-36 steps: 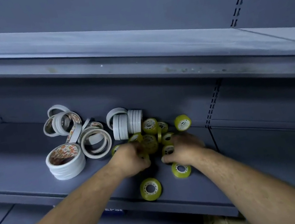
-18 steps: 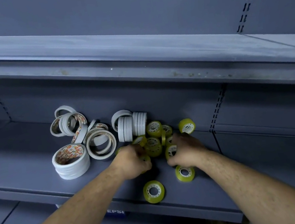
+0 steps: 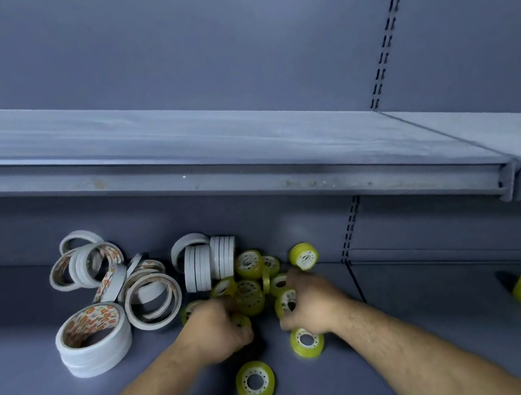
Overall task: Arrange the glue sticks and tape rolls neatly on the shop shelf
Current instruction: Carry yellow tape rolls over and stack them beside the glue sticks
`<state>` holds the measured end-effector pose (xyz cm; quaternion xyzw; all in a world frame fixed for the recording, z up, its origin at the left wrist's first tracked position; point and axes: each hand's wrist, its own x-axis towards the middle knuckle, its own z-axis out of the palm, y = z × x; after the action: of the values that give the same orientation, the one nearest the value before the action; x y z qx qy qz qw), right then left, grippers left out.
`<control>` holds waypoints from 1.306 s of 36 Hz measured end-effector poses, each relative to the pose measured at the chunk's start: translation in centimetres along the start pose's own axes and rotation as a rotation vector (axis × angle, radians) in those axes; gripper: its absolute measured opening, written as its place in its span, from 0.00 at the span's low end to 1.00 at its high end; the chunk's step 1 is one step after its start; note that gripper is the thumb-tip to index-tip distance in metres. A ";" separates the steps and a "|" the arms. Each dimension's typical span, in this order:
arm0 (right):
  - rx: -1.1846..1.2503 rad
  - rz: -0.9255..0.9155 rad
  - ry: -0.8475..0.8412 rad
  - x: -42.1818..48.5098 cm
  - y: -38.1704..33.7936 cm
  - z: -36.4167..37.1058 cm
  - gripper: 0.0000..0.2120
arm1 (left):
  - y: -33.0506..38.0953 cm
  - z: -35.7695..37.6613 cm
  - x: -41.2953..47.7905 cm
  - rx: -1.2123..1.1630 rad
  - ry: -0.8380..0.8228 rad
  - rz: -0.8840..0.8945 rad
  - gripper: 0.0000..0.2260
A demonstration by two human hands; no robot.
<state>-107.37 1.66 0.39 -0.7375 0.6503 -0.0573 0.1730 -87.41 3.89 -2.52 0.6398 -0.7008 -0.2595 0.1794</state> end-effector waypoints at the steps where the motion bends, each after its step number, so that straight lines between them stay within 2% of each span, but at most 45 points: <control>1: -0.002 0.007 0.010 -0.2 0.1 -0.1 0.36 | 0.3 0.0 0.0 0.012 -0.006 0.006 0.11; 4: 0.010 0.043 0.056 -0.8 0.6 -0.4 0.35 | 0.9 0.1 -0.1 0.003 -0.022 0.028 0.13; 7: 0.104 0.059 0.140 -1.4 1.4 -0.6 0.30 | 1.4 0.6 0.1 -0.045 -0.016 0.059 0.11; 12: 0.460 0.127 0.228 -3.6 3.1 -1.3 0.26 | 3.3 1.3 0.4 -0.111 -0.033 0.114 0.07; 18: 0.723 0.193 0.378 -6.5 6.9 -2.5 0.25 | 7.4 2.4 0.3 -0.136 -0.055 0.182 0.10; 21: 0.796 0.208 0.392 -8.5 9.4 -2.9 0.29 | 9.8 3.9 0.0 -0.140 -0.065 0.217 0.11; 25: 0.832 0.228 0.414 -11.6 13.5 -3.7 0.24 | 13.1 6.6 -0.3 -0.166 -0.105 0.254 0.09; 29: 0.850 0.256 0.472 -15.1 18.3 -4.8 0.19 | 17.7 9.5 -1.0 -0.163 -0.126 0.290 0.11; 42: 0.761 0.363 0.551 -27.7 38.0 -9.3 0.20 | 37.0 22.6 -3.2 -0.127 -0.121 0.478 0.16; 47: 0.764 0.389 0.565 -30.2 43.4 -11.2 0.21 | 42.1 26.1 -2.2 -0.103 -0.129 0.484 0.19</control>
<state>-156.09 25.10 0.75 -0.4428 0.7296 -0.4544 0.2551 -136.21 11.53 1.77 0.4254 -0.8294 -0.2846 0.2237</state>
